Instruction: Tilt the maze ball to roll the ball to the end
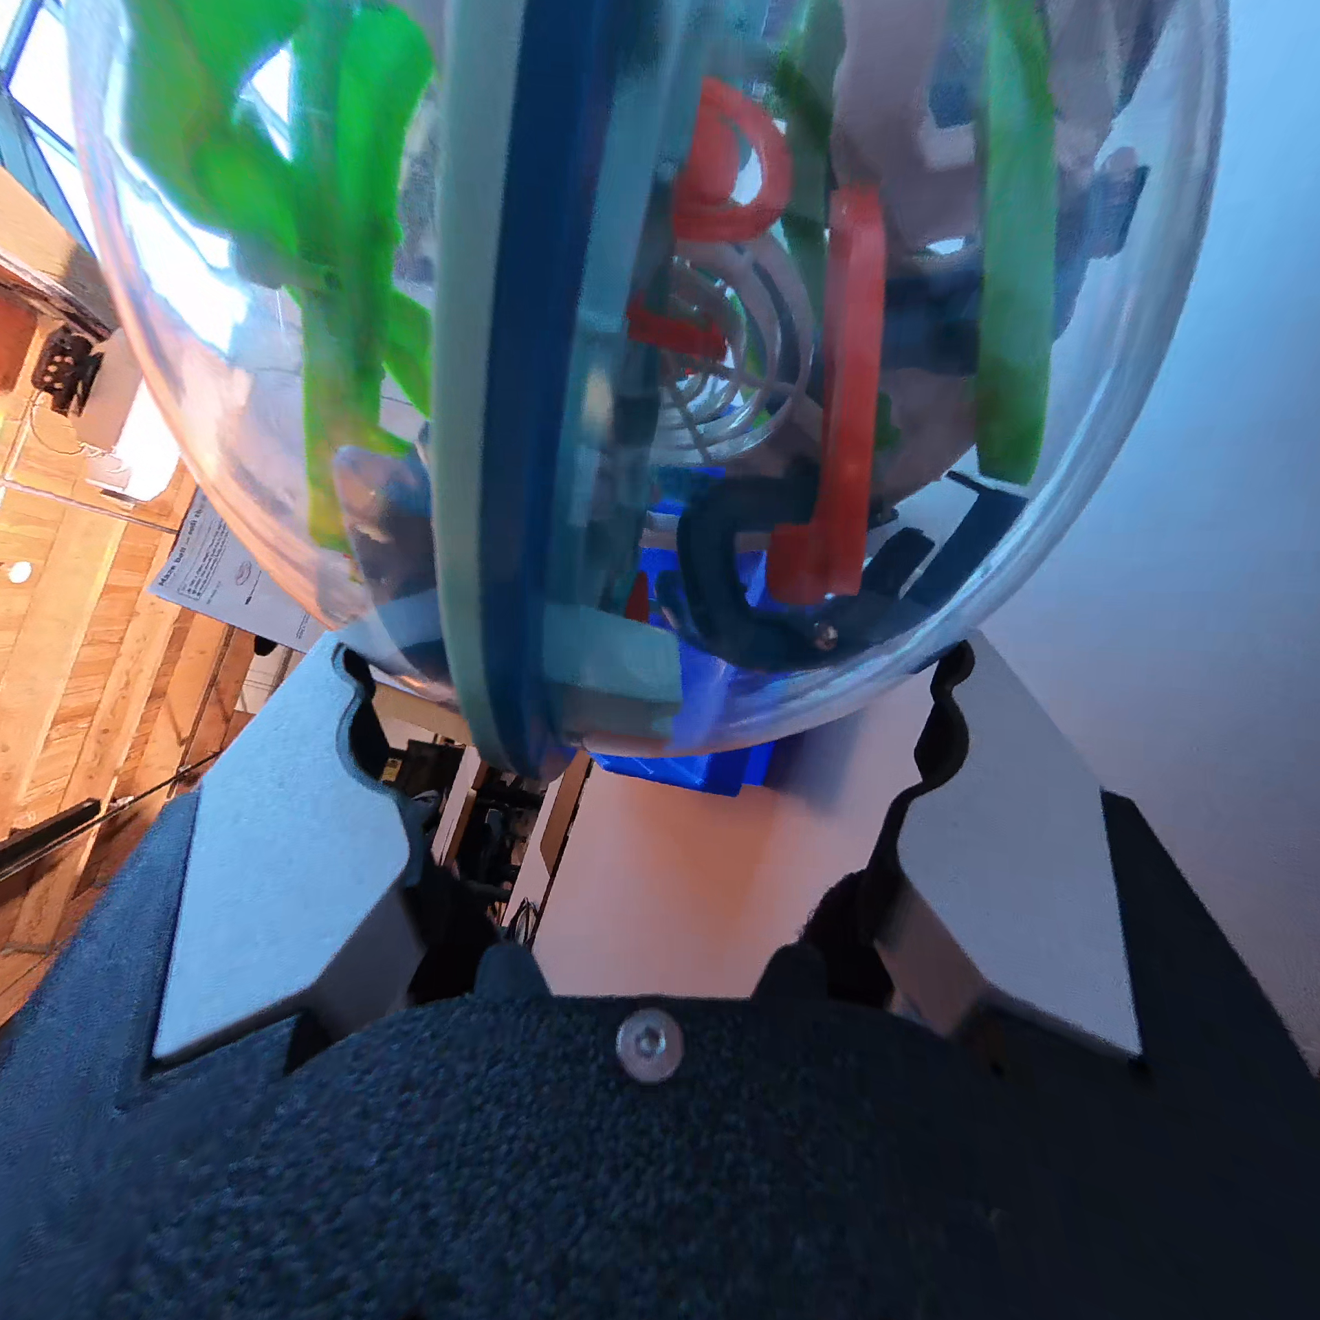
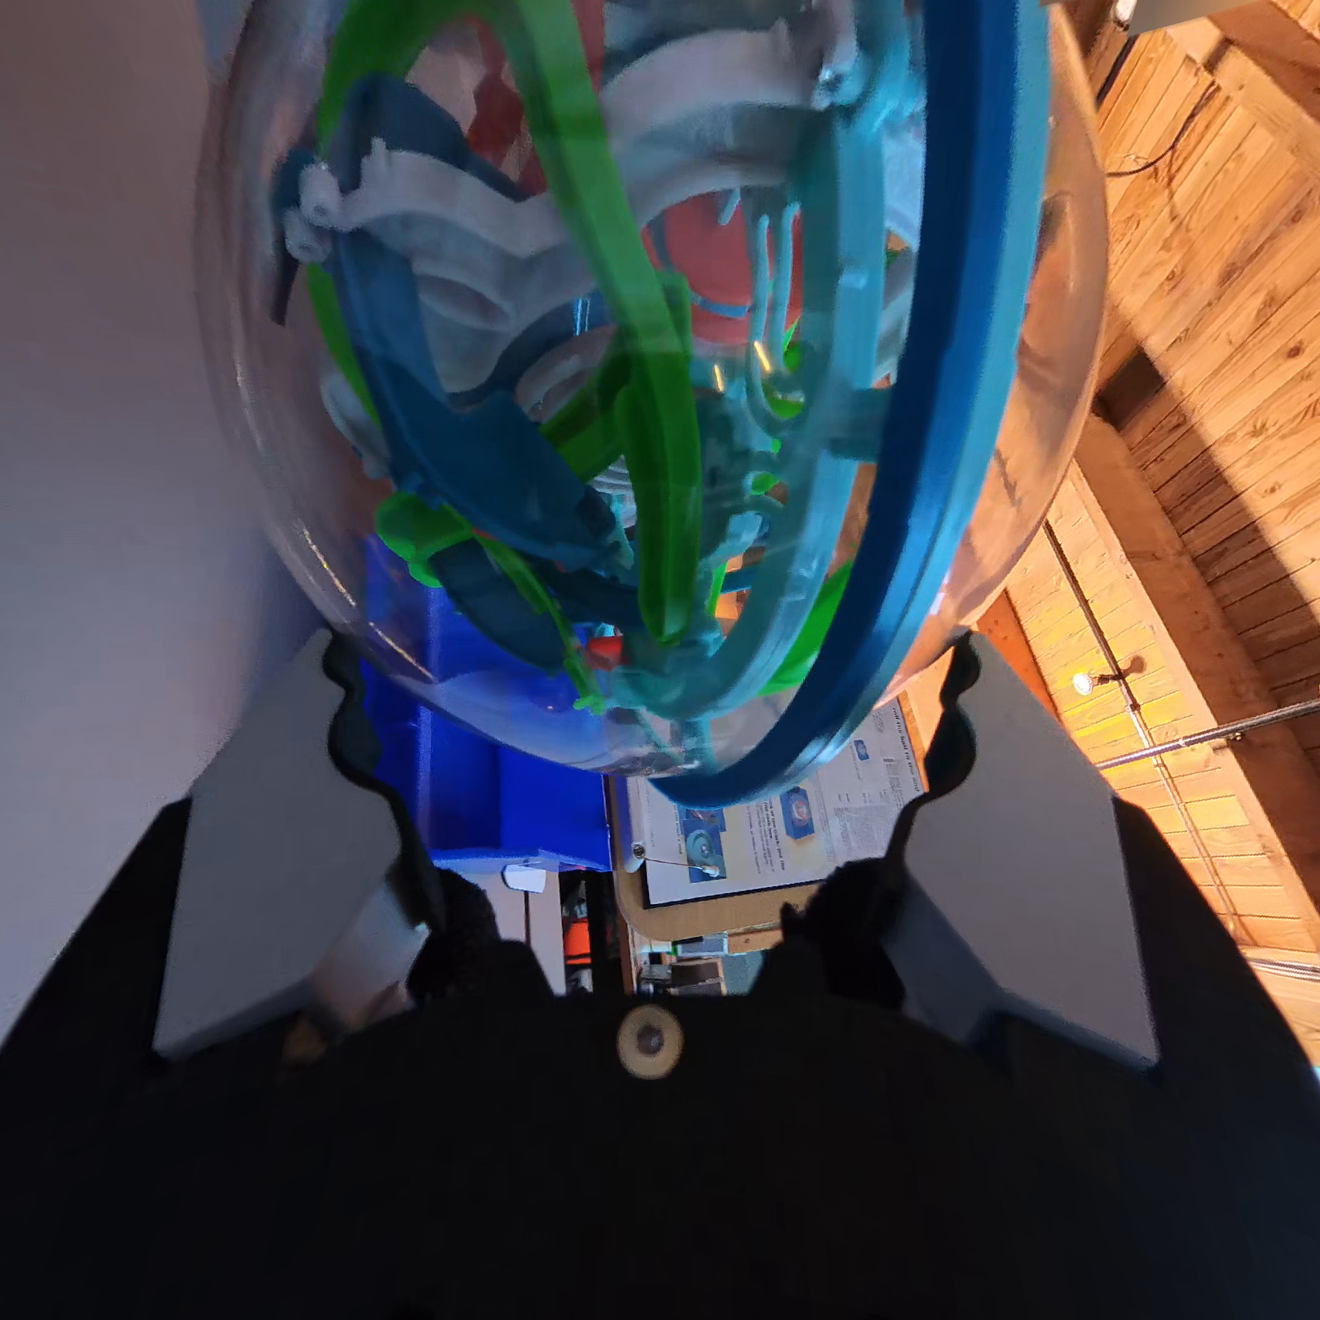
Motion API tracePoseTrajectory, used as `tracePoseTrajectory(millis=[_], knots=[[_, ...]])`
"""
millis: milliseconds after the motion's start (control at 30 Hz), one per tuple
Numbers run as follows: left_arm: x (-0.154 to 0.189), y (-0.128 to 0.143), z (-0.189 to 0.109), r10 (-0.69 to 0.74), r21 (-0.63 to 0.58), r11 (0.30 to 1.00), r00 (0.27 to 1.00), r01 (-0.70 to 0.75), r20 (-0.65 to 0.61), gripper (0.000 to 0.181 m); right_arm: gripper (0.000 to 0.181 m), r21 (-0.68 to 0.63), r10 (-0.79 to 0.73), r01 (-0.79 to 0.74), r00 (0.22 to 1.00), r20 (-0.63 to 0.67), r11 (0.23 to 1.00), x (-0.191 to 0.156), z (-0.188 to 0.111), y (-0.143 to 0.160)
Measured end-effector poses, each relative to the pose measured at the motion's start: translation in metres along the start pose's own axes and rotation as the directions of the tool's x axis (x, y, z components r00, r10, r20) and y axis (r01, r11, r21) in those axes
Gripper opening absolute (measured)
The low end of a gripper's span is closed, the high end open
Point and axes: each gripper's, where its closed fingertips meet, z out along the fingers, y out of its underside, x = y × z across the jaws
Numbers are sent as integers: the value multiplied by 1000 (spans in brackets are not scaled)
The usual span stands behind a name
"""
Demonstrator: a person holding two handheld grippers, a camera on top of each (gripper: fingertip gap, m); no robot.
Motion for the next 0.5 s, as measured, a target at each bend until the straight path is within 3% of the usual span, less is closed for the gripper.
tracePoseTrajectory(millis=[300, 500], knots=[[-16, -4, -7, -5, 39, 999, 994, 0, 108, 150, 154, -11, -98, 98, 995, 1, 995, 20, 8, -5], [-10, -5, -5, 36, 37, 998, 990, -42, 134, 149, 154, -34, -61, 60, 998, -30, 998, 9, 11, 7]])
